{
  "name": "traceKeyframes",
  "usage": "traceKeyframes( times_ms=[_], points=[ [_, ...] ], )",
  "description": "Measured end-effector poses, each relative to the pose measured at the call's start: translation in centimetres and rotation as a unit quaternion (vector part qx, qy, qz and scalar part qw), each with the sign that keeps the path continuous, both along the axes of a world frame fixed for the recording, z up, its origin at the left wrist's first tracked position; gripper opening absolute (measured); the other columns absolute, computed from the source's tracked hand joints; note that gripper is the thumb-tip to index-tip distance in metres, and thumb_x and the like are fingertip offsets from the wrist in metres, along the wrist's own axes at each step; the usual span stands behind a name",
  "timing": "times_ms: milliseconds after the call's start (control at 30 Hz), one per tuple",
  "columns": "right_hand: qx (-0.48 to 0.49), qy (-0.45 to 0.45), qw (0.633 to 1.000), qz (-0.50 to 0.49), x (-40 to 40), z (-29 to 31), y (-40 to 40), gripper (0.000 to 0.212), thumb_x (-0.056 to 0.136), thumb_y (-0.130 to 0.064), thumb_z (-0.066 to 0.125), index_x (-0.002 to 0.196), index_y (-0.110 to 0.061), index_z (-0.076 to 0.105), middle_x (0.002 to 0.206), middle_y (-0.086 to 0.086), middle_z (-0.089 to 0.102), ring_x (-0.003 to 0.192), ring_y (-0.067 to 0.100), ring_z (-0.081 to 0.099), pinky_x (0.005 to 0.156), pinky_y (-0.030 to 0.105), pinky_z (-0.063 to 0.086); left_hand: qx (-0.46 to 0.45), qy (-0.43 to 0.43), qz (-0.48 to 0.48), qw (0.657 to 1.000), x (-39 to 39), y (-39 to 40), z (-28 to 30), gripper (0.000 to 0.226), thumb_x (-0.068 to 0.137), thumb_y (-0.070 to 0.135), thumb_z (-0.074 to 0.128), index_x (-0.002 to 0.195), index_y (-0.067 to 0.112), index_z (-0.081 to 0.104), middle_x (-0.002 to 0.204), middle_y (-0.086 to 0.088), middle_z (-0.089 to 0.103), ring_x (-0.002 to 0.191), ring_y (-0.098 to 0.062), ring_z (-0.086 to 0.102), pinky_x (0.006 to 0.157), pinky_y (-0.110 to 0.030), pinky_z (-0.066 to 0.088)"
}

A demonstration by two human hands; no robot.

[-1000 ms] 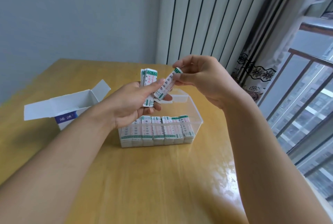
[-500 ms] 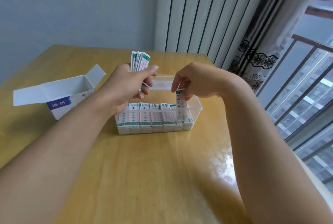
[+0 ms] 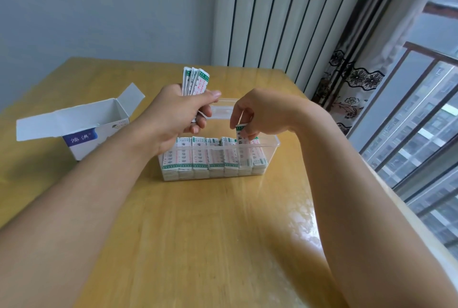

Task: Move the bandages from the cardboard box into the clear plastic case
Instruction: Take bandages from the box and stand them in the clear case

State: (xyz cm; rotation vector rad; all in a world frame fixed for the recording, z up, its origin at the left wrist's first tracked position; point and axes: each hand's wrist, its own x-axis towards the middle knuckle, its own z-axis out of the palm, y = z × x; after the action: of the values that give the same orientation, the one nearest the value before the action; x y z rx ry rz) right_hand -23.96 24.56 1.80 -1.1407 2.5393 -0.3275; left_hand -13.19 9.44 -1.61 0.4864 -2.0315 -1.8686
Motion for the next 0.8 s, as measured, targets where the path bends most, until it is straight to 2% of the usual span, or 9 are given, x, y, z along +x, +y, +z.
traceKeyframes(
  times_ms=[133, 233, 333, 467, 633, 800],
  points=[
    [0.021, 0.019, 1.000, 0.001, 0.0, -0.3, -0.2, 0.020, 0.089, -0.009, 0.075, 0.103, -0.023, 0.073, 0.087, -0.011, 0.070, 0.076, 0.007, 0.072, 0.057, 0.017, 0.042, -0.001, 0.000, -0.004, 1.000, 0.0, 0.0, -0.1, 0.024, 0.095, 0.026, 0.070, 0.106, 0.005, 0.065, 0.072, -0.002, 0.060, 0.052, -0.009, 0.052, 0.042, -0.018, 0.039],
    [0.029, 0.044, 0.999, -0.003, 0.1, -0.7, -0.6, 0.024, 0.090, -0.008, 0.073, 0.107, -0.024, 0.076, 0.098, -0.007, 0.074, 0.075, 0.005, 0.069, 0.060, 0.017, 0.045, 0.002, 0.002, -0.006, 1.000, -0.1, -0.1, -0.1, 0.023, 0.095, 0.025, 0.070, 0.105, 0.006, 0.065, 0.073, -0.002, 0.059, 0.052, -0.010, 0.052, 0.042, -0.019, 0.039],
    [0.031, 0.088, 0.996, -0.009, 0.1, -1.1, -0.9, 0.028, 0.091, -0.004, 0.069, 0.109, -0.024, 0.077, 0.102, -0.006, 0.074, 0.088, 0.014, 0.068, 0.072, 0.024, 0.050, 0.000, 0.001, -0.004, 1.000, -0.1, -0.1, -0.1, 0.024, 0.095, 0.025, 0.070, 0.107, 0.005, 0.066, 0.073, -0.002, 0.059, 0.052, -0.009, 0.052, 0.041, -0.018, 0.039],
    [0.042, 0.126, 0.991, -0.033, 0.3, -1.8, -1.6, 0.036, 0.093, 0.005, 0.057, 0.111, -0.021, 0.076, 0.106, -0.003, 0.072, 0.085, 0.018, 0.064, 0.071, 0.029, 0.049, 0.000, -0.002, -0.005, 1.000, 0.0, -0.1, -0.1, 0.025, 0.095, 0.025, 0.070, 0.109, 0.004, 0.066, 0.073, -0.003, 0.060, 0.052, -0.010, 0.052, 0.041, -0.018, 0.039],
    [0.063, 0.156, 0.985, -0.029, 0.6, -2.5, -2.0, 0.035, 0.093, 0.003, 0.053, 0.117, -0.017, 0.071, 0.108, 0.001, 0.069, 0.092, 0.021, 0.065, 0.082, 0.034, 0.056, 0.002, -0.002, -0.007, 1.000, 0.0, -0.1, -0.1, 0.023, 0.095, 0.025, 0.070, 0.107, 0.006, 0.066, 0.074, -0.003, 0.060, 0.053, -0.010, 0.052, 0.042, -0.018, 0.039],
    [0.098, 0.162, 0.982, -0.022, 0.5, -2.8, -2.2, 0.035, 0.094, 0.000, 0.051, 0.120, -0.016, 0.068, 0.114, 0.004, 0.067, 0.099, 0.023, 0.067, 0.090, 0.040, 0.057, 0.004, -0.002, -0.008, 1.000, 0.0, -0.1, 0.0, 0.018, 0.095, 0.024, 0.070, 0.103, 0.009, 0.067, 0.073, -0.002, 0.060, 0.053, -0.010, 0.052, 0.042, -0.018, 0.039]
  ],
)
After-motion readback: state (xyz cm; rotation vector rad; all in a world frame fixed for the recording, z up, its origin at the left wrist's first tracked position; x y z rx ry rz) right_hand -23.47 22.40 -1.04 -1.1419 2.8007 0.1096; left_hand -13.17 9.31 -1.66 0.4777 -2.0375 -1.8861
